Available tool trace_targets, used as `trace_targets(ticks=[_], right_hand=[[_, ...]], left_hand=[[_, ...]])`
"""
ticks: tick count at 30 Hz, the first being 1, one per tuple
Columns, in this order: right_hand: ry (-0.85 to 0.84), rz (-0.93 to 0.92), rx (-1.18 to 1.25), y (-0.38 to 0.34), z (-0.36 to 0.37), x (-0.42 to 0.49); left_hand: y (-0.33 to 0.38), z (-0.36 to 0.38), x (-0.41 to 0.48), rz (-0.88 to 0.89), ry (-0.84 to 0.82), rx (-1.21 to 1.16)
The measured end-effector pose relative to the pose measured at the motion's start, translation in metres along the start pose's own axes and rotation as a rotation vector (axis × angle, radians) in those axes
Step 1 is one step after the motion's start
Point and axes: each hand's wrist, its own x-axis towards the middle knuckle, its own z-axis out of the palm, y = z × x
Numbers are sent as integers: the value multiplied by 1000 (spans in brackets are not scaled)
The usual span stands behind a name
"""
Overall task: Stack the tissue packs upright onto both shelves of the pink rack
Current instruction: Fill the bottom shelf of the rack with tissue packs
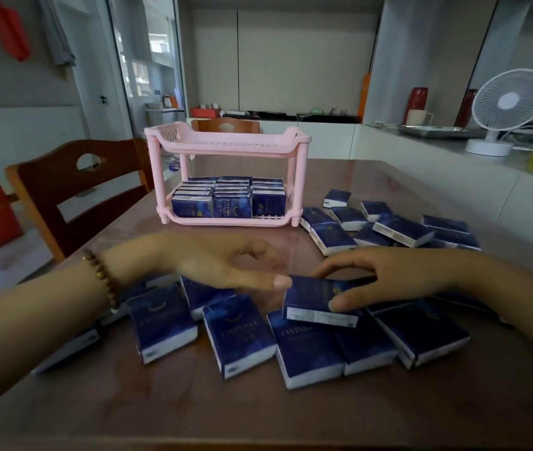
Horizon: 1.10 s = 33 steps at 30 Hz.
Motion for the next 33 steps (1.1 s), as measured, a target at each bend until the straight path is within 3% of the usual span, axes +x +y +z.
trace_targets(ticks=[4, 7, 15, 19, 23, 26, 29, 33], right_hand=[[10, 30, 53, -3, 7, -3], [100, -5, 98, 0, 9, -3], [374, -104, 151, 12, 11, 3], [466, -124, 385, 14, 10, 6], [608, -186, 557, 10, 1, 6], [592, -198, 529, 9, -6, 8], [520, -168, 510, 7, -4, 20], [558, -140, 502, 4, 5, 47]], left_hand=[[17, 23, -2, 5, -110, 10], [21, 37, 4, 48, -74, 49], [22, 44, 6, 60, -52, -114], [16, 40, 8, 79, -28, -212], [-9, 22, 14, -10, 187, -454], [-24, 7, 19, -19, 372, -630], [-26, -2, 28, -10, 491, -634], [-25, -2, 39, 7, 583, -620]])
